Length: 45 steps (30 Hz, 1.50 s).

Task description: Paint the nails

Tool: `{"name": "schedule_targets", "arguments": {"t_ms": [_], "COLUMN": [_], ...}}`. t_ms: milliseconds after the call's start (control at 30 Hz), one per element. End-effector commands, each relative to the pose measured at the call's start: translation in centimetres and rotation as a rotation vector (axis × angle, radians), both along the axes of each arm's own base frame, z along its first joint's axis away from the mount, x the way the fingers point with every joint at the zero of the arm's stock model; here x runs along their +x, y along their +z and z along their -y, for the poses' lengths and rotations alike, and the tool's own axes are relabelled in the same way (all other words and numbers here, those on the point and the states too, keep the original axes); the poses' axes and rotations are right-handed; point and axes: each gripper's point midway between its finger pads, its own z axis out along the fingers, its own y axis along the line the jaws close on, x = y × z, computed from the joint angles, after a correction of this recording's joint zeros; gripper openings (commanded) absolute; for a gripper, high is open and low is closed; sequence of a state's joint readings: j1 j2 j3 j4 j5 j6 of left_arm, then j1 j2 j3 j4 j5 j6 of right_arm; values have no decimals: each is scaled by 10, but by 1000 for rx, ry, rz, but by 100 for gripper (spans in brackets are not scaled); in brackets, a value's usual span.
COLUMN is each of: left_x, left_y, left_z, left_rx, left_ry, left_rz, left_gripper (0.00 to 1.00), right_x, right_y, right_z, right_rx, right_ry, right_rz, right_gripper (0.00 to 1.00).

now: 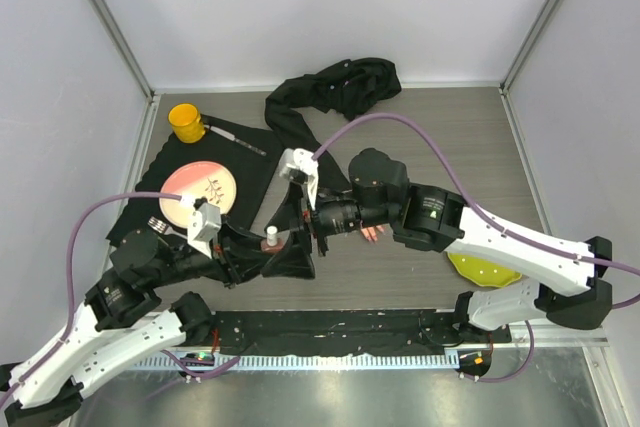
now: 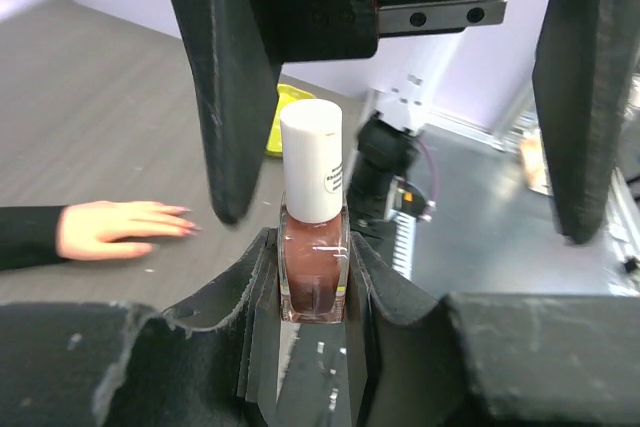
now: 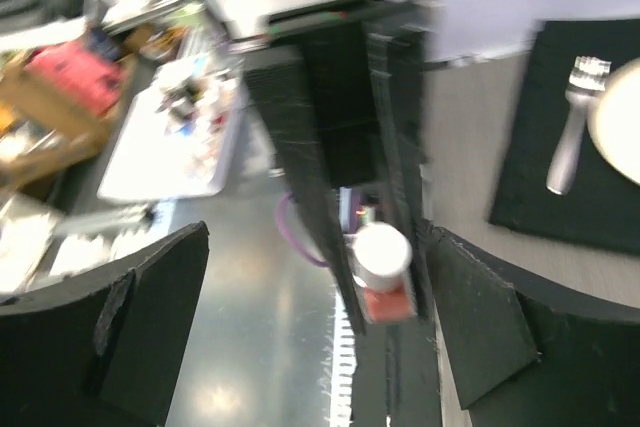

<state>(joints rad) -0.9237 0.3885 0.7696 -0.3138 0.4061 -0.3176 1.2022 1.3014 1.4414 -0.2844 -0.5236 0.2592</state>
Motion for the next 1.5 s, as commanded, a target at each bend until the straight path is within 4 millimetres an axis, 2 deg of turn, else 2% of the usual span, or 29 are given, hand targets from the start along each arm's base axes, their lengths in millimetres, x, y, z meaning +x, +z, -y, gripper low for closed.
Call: {"name": "schedule_targets", "arguments": {"t_ms": [0, 33, 67, 100, 133, 200, 267, 367, 500, 667, 1000, 1100, 1133, 1200, 1233, 1300, 1333, 1367, 1400, 1433, 1467], "left_x": [24, 29, 33, 37, 44, 53, 64, 67, 70, 70, 73, 72, 71, 69, 66, 48, 38, 15, 3, -11, -28], "left_y": [22, 22, 21, 19, 19, 15, 11, 10, 7, 5, -4, -4, -3, -2, -1, 3, 7, 10, 15, 24, 28], "left_z": [-6, -7, -7, -7, -10, -13, -17, -20, -21, -18, -11, -10, -11, -10, -9, 0, 4, 11, 14, 17, 17], "left_rx": [-23, -20, -13, -10, -8, 6, 22, 44, 47, 54, 93, 89, 87, 74, 64, 47, 36, 20, -7, -48, -66], "left_ry": [127, 154, 170, 189, 230, 281, 341, 362, 377, 369, 356, 348, 348, 338, 327, 216, 162, 25, -39, -115, -209], "left_rz": [116, 119, 128, 131, 131, 133, 131, 132, 130, 122, 92, 90, 89, 77, 74, 54, 44, 36, -13, -7, -18], "left_gripper": [0, 0, 0, 0, 0, 0, 0, 0, 0, 0, 0, 0, 0, 0, 0, 0, 0, 0, 0, 0, 0], "right_x": [46, 57, 65, 68, 71, 73, 76, 85, 87, 91, 95, 91, 90, 85, 79, 63, 54, 26, 7, -9, -24], "right_y": [36, 27, 33, 31, 25, 22, 22, 17, 13, 8, 8, 5, 3, 3, 0, 6, 0, 8, 12, -1, 9], "right_z": [20, 25, 27, 28, 30, 27, 26, 23, 14, 2, -4, -7, -8, -8, -9, -10, -11, -13, -10, -7, -7], "right_rx": [32, -19, -24, -44, -71, -84, -85, -112, -125, -139, -123, -133, -136, -135, -140, -115, -123, -81, -51, -52, 15], "right_ry": [-349, -430, -477, -506, -529, -541, -558, -608, -602, -596, -599, -572, -564, -532, -499, -401, -341, -159, -47, 56, 153], "right_rz": [-50, -76, -81, -94, -108, -118, -118, -112, -101, -78, -54, -57, -59, -62, -66, -45, -40, -7, 6, 5, 10], "right_gripper": [96, 97, 96, 92, 87, 68, 65, 62, 60, 53, 42, 30, 22, 12, 2, 1, 1, 1, 1, 1, 1]}}
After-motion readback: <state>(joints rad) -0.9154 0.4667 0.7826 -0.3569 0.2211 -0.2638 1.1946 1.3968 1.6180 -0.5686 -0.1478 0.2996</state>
